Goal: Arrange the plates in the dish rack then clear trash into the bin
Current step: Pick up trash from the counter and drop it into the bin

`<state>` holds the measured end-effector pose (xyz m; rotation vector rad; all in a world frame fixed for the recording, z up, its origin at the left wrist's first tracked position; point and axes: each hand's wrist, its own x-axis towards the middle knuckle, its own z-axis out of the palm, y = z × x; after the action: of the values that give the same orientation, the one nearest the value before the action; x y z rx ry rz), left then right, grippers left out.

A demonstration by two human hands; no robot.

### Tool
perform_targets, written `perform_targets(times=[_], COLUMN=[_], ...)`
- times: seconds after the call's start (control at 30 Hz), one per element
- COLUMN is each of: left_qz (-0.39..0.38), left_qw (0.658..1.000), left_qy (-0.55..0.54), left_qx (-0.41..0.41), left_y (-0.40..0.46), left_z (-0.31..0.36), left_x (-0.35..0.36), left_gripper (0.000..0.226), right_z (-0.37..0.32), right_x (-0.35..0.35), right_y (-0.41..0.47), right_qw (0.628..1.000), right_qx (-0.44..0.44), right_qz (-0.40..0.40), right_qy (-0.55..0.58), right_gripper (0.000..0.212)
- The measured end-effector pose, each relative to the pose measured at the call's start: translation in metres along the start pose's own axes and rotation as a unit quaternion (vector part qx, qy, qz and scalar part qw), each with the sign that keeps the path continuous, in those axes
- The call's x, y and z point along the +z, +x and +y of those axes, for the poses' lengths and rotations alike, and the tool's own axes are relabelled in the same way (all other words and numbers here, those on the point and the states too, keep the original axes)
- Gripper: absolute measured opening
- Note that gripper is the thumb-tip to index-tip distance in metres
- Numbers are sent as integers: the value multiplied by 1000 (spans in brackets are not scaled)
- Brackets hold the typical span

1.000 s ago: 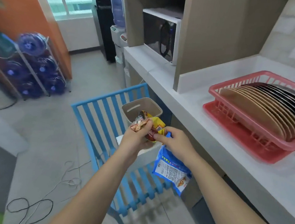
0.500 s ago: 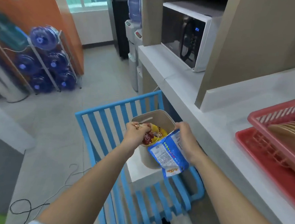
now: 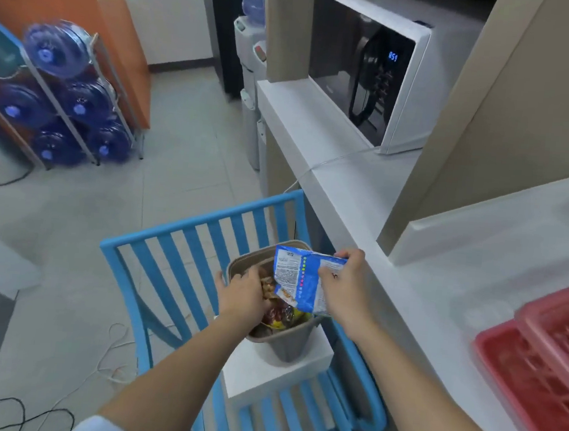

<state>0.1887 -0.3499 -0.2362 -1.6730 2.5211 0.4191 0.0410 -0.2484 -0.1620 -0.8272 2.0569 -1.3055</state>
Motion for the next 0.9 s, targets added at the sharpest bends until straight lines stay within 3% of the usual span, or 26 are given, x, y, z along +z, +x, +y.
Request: perform_targets(times=[0.13, 0.33, 0.43, 0.5, 0.63, 0.73, 0.83, 0.9], left_qz=[-10, -51, -72, -76, -105, -56, 44, 93], left_qw=[994, 986, 991, 995, 981, 970, 960, 950], left_qy=[105, 155, 104, 49, -165, -236, -272, -299], left_qx=[30, 41, 40, 35, 11, 31, 50, 16], left_y=[11, 23, 28, 29, 24, 20, 18, 19], left_z=[-1, -9, -18, -24, -30, -36, -45, -49], left_x=[8, 18, 19, 19, 9, 2, 7, 13], left_gripper=[48, 63, 61, 58, 43, 49, 51, 53], right_z=[9, 32, 46, 50, 52, 54, 60, 64], right_x=[15, 35, 52, 64, 82, 94, 106, 113], right_y=[13, 20, 32, 37, 44, 53, 57, 53], right_qw=[996, 961, 903, 885, 862, 870, 876, 858], right_qx=[-39, -89, -122, -107, 79, 130, 20, -61], right_qz=[15, -68, -147, -230, -398, -385, -286, -291], right_qy=[-80, -254, -384, -391, -304, -278, -387, -420], right_gripper=[16, 19, 30, 33, 38, 31, 35, 40])
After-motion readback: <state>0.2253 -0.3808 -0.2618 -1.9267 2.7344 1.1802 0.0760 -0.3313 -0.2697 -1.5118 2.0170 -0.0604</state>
